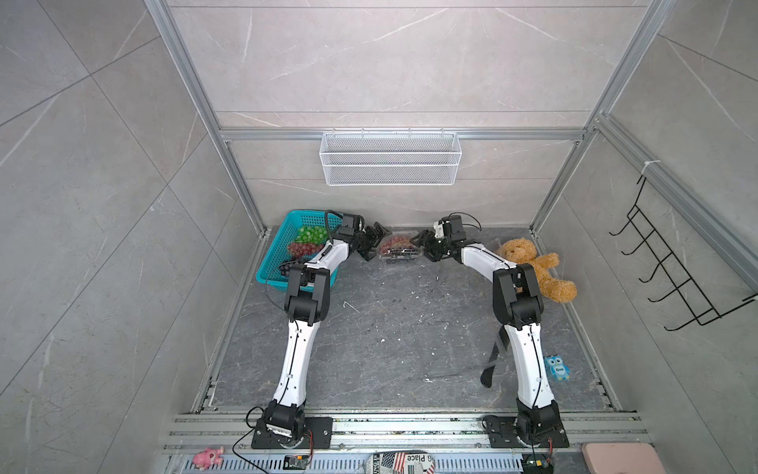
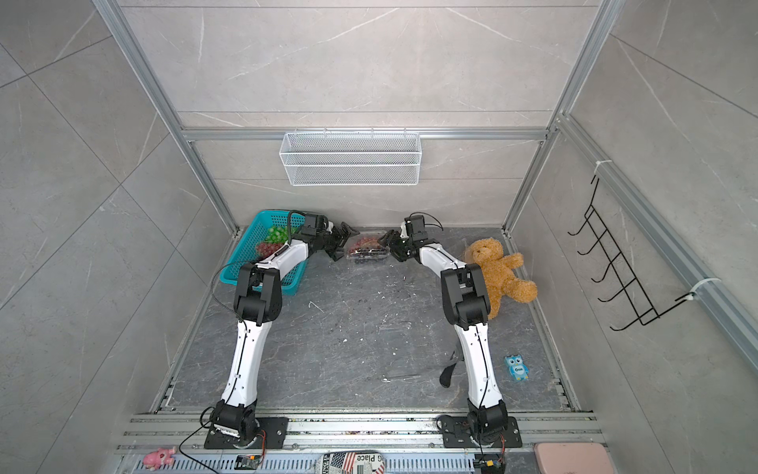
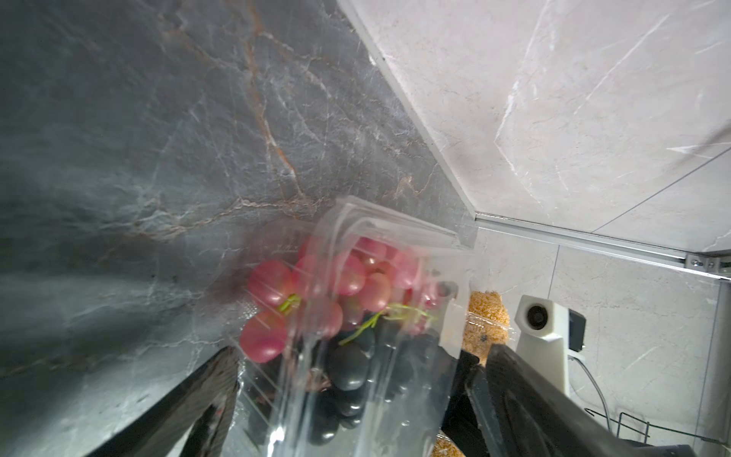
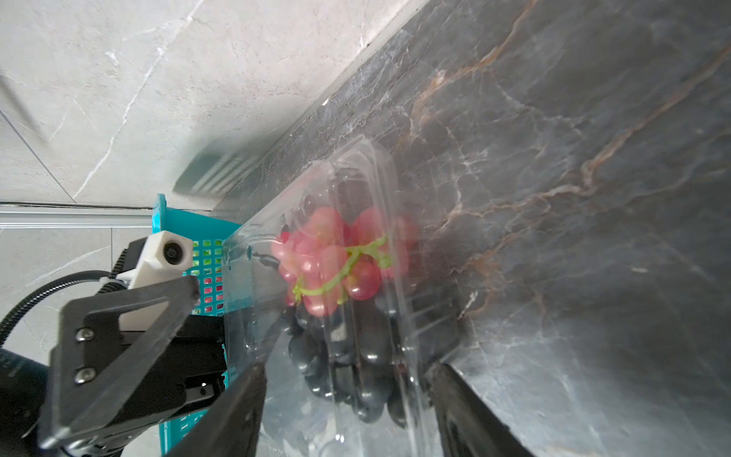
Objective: Pack grapes into containers
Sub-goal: Move the packing box to the center of the board.
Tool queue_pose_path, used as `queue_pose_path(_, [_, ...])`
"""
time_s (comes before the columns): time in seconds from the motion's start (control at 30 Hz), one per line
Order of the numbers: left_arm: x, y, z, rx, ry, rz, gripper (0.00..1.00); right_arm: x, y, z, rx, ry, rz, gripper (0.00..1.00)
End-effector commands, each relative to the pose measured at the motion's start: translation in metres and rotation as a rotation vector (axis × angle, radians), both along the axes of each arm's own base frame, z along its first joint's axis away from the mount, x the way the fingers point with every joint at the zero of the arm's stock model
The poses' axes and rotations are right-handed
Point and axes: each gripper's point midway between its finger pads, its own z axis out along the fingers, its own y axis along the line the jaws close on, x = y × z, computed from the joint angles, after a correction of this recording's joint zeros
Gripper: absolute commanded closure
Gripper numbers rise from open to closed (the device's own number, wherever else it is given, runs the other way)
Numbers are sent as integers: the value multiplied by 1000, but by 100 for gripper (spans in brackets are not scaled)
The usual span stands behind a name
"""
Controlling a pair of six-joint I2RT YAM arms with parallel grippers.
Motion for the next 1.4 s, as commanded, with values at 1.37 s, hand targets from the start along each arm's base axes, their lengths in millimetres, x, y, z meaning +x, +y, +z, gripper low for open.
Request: queue_pose_path(1.37, [-182,-69,85,433,-238,-258,1,-115,-251,64,-840,146,-256,24])
